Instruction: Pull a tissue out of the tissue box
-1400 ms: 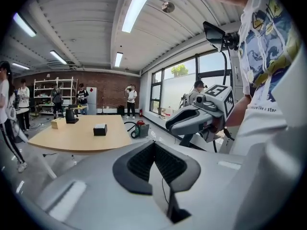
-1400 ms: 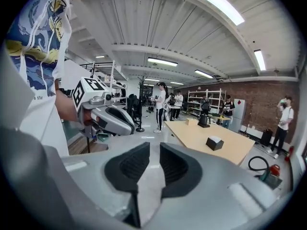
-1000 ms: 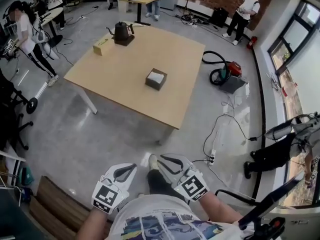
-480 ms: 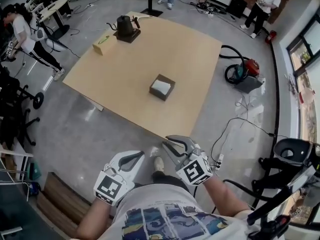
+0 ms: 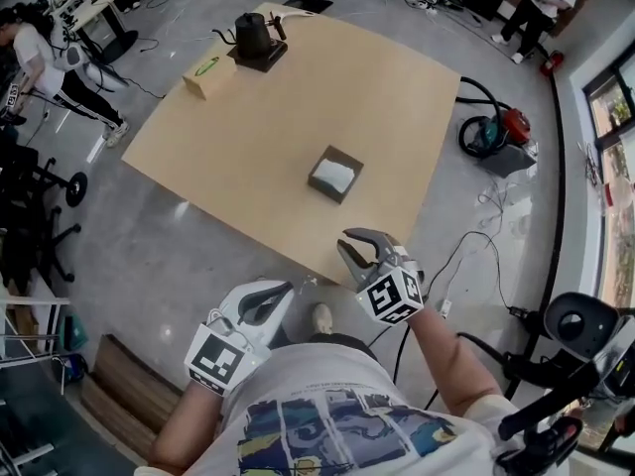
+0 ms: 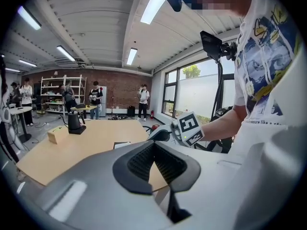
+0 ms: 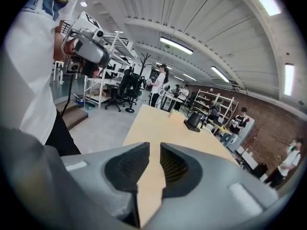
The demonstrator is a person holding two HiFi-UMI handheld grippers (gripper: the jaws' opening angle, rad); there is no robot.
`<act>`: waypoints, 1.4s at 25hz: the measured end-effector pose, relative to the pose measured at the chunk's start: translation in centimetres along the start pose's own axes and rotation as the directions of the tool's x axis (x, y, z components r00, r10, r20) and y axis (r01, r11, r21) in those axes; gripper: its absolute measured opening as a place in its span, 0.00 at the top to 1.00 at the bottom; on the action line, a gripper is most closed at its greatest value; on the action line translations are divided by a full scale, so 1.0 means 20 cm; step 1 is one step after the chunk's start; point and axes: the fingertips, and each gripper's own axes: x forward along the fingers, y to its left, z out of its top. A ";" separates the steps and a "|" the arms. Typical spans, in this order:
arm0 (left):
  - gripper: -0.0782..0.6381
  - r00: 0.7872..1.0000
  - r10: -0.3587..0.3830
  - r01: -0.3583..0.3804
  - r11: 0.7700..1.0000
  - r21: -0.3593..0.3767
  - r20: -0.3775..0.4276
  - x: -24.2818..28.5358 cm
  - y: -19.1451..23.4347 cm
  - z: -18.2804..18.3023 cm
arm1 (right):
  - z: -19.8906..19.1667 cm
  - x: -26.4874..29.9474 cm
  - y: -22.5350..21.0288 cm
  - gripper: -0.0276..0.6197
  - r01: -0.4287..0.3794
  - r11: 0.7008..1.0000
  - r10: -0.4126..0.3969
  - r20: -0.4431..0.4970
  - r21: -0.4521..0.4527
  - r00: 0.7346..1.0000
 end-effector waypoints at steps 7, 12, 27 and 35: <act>0.88 1.000 -0.010 0.010 1.000 0.022 -0.015 -0.05 0.31 0.00 | -0.21 0.36 -0.17 0.84 0.041 0.999 -0.036 -0.144 0.032 0.989; 0.88 1.000 -0.011 0.012 1.000 0.027 -0.022 -0.07 0.49 -0.02 | -0.31 0.56 -0.28 0.83 0.059 0.997 -0.048 -0.219 0.042 0.975; 0.88 0.996 -0.044 0.045 0.999 0.002 -0.076 -0.03 0.74 -0.04 | -0.47 0.83 -0.43 0.77 0.012 0.984 0.039 -0.286 0.176 0.957; 0.88 0.994 -0.058 0.057 0.998 -0.005 -0.089 0.02 0.77 -0.05 | -0.51 0.84 -0.38 0.73 -0.006 0.988 0.053 -0.294 0.157 0.954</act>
